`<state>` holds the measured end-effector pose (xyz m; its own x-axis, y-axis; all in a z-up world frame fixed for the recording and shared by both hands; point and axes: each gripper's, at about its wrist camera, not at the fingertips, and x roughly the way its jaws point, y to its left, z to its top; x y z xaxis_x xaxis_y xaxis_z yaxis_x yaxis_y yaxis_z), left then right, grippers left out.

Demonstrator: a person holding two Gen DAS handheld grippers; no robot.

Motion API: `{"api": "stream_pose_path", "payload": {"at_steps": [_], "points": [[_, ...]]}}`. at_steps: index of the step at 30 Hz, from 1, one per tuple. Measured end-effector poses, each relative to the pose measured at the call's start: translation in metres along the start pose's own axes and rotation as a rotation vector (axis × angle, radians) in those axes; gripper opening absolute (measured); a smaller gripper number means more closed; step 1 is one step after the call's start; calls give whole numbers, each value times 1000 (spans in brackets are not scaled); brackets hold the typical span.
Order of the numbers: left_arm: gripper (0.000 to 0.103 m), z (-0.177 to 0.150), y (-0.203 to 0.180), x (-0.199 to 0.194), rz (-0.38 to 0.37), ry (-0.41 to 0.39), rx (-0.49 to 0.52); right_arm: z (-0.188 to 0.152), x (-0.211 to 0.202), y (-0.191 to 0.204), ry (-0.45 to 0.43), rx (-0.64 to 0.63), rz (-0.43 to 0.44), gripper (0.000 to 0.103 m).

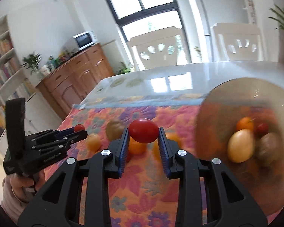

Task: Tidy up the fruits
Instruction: 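Carry both cherry tomatoes into the glass bowl and open both tools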

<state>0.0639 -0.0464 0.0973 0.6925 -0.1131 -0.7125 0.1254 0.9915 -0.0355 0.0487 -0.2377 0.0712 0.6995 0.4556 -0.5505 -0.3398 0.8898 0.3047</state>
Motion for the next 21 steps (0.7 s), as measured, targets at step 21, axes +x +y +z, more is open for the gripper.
{"api": "stream_pose_path", "payload": {"at_steps": [21], "points": [[26, 61, -212, 69, -209, 116, 214, 12, -57, -158, 62, 190, -279, 32]]}}
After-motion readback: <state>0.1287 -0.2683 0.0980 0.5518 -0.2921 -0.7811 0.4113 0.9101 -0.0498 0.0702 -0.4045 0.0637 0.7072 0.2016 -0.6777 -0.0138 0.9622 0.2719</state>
